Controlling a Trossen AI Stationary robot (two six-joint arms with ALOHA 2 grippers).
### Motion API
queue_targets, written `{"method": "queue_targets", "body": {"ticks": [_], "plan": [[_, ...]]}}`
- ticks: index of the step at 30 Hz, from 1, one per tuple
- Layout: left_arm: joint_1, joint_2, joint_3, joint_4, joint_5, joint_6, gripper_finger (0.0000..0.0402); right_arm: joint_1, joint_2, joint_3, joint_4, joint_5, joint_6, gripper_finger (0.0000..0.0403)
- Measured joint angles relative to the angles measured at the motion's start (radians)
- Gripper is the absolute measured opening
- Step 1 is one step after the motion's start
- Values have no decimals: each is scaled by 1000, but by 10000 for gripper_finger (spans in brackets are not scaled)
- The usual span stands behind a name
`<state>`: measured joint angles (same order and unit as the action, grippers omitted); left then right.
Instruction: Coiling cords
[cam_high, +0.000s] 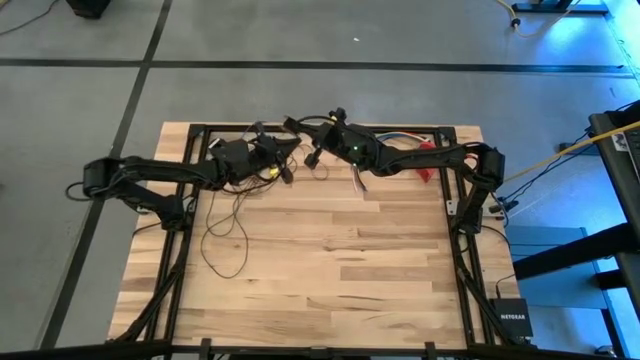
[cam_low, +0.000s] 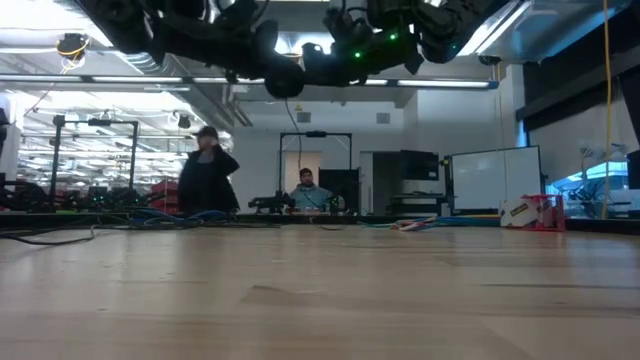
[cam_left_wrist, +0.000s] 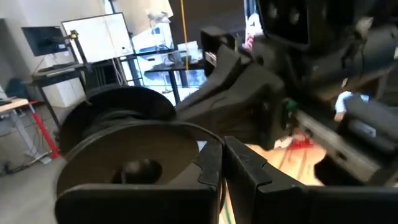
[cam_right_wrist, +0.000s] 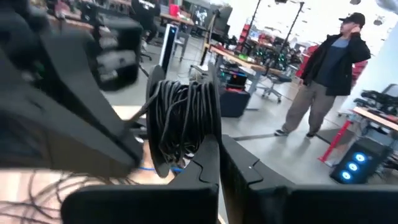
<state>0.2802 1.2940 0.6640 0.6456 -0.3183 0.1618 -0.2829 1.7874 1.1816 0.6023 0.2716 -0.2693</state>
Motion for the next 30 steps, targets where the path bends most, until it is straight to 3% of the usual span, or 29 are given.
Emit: {"method": "queue_targets", "body": {"ticks": [16,30], "plan": [[11,10,3,-20,-1,2,8,1,3,-1,156,-64,36,2],[15,11,2,-112,-2,32,8,1,-33,7,138,-72,2,3]]}}
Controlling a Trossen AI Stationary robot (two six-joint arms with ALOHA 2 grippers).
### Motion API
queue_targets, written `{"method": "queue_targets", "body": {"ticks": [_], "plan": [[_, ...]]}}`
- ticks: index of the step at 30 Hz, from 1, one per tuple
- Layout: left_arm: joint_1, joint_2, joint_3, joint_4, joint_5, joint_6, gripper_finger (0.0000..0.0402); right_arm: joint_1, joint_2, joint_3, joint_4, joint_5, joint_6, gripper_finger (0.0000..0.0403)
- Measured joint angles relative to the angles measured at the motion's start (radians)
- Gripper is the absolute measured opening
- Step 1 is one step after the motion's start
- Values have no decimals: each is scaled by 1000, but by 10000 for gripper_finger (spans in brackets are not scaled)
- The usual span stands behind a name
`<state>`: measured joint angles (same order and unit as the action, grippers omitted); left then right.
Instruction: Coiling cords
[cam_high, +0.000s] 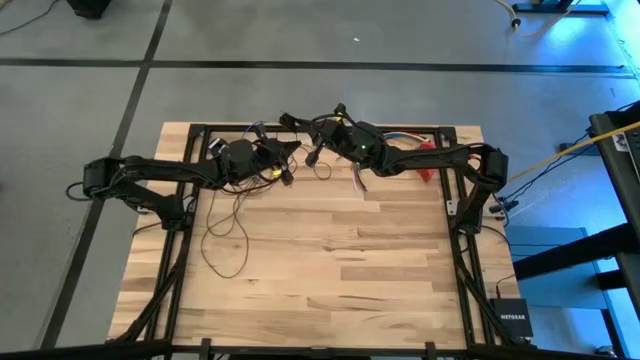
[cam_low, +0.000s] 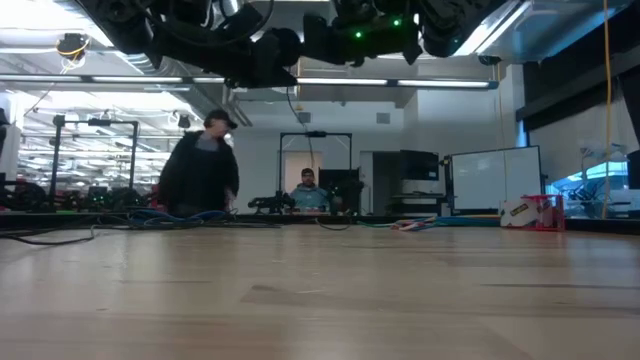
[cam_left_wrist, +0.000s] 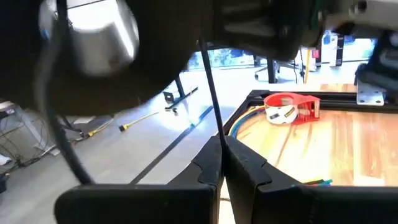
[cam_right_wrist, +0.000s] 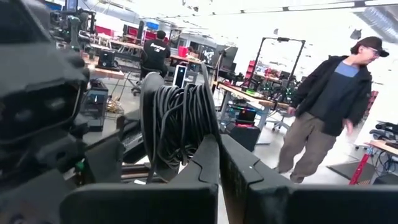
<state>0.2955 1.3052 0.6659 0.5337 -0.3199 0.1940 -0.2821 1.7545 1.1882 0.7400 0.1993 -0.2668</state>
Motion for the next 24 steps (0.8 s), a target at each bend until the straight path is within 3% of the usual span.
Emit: {"method": "queue_targets", "body": {"ticks": [24], "plan": [[0,1,-2,2,0,0,8,0,-101,22,-48,-33,-30,5]]}}
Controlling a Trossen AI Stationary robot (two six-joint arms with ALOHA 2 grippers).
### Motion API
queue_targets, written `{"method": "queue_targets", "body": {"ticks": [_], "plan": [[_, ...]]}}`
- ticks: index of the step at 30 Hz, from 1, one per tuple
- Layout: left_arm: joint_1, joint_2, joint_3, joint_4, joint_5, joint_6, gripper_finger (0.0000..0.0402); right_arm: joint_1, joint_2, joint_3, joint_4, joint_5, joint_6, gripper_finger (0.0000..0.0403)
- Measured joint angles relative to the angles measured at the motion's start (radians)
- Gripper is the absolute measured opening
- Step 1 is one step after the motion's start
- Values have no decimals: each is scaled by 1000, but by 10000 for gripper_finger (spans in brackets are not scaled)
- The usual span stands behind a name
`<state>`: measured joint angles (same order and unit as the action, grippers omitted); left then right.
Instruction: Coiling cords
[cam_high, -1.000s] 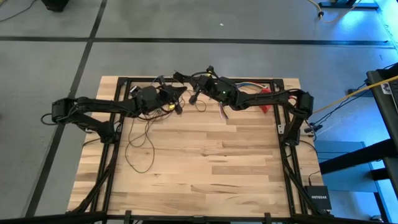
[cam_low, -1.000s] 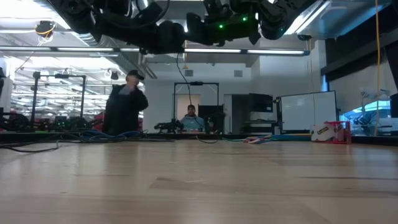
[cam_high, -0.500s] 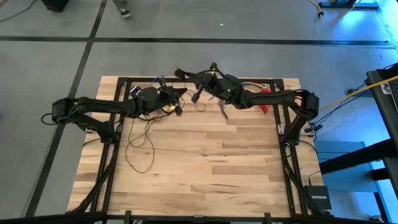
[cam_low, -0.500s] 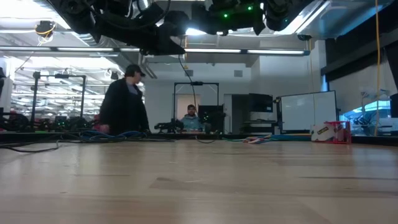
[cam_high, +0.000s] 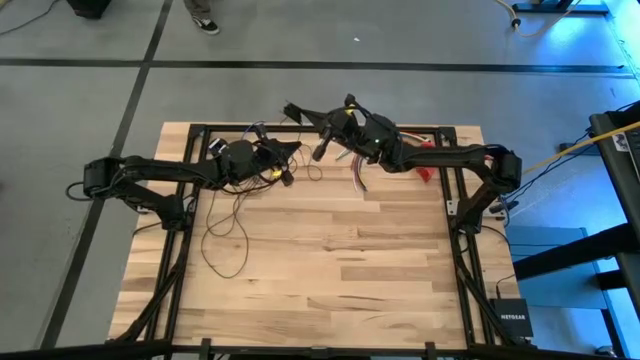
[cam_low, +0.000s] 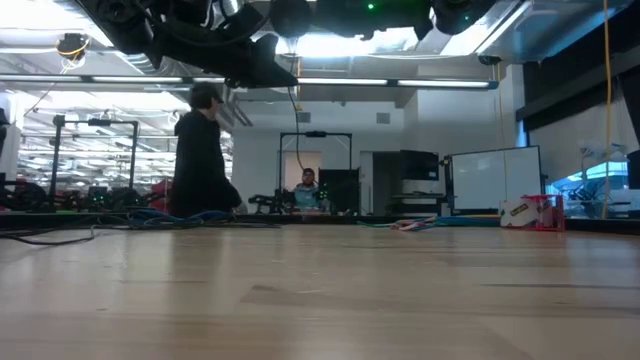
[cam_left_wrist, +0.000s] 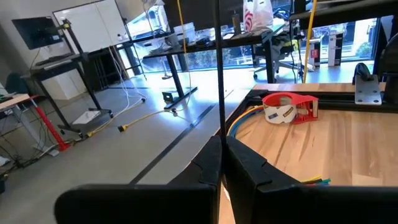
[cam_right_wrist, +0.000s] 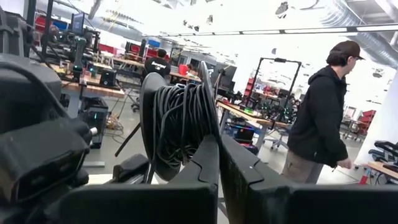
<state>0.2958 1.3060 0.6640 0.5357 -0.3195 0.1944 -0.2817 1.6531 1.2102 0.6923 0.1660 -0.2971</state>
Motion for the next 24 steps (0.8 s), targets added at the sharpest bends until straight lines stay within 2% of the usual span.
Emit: {"method": "queue_targets", "body": {"ticks": [10,24], "plan": [[0,0,0,-1,-2,16,8,7,-1,112,-132,-4,-30,5],[0,0,-1,-4,-1,15,8,7,-81,134,-183,-47,-26,5]]}}
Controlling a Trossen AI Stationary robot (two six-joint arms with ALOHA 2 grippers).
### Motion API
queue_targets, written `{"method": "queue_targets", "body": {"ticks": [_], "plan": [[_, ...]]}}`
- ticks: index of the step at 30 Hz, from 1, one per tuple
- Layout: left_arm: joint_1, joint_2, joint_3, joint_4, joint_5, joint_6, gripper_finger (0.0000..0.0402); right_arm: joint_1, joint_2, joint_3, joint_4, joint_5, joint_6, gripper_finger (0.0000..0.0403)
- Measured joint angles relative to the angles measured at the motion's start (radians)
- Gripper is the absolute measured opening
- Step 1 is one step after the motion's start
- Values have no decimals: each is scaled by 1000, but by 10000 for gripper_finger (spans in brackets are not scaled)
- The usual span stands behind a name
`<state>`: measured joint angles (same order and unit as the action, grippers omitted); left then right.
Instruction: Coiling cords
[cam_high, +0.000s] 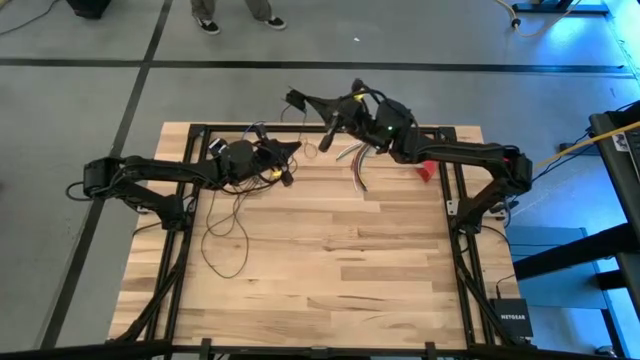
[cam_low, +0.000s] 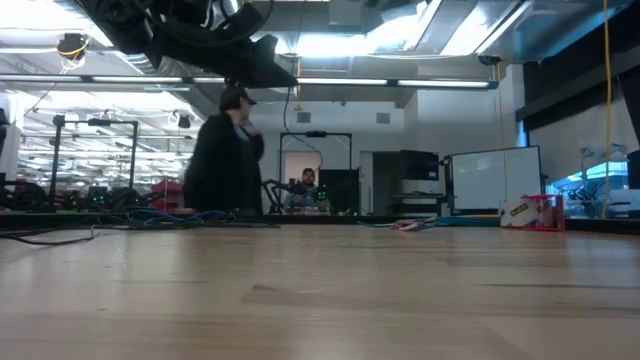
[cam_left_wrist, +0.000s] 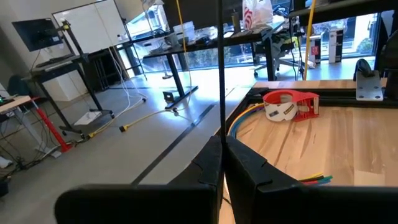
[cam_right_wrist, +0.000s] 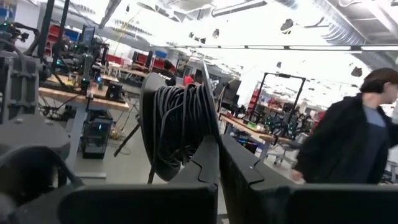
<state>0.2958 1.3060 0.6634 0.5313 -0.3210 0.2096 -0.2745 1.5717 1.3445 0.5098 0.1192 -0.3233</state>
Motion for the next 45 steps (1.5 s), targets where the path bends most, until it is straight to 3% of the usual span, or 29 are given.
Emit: {"method": "queue_targets", "body": {"ticks": [6,15,23,30,39,45], "plan": [[14,2,-3,-34,-16,33,3,12,-5,2,-94,-2,0,5],[143,-12,-2,-68,-32,101,2,67,-47,2,-320,-3,-52,5],[184,-39,-1,-59,-29,167,3,92,-44,2,-339,-19,-52,5],[202,-130,-2,-91,-49,210,3,92,-44,2,-513,3,-60,5],[206,-291,-2,-188,-33,133,3,92,-26,2,-619,139,-81,5],[200,-343,-2,-222,90,30,3,78,61,2,-608,237,-122,5]]}}
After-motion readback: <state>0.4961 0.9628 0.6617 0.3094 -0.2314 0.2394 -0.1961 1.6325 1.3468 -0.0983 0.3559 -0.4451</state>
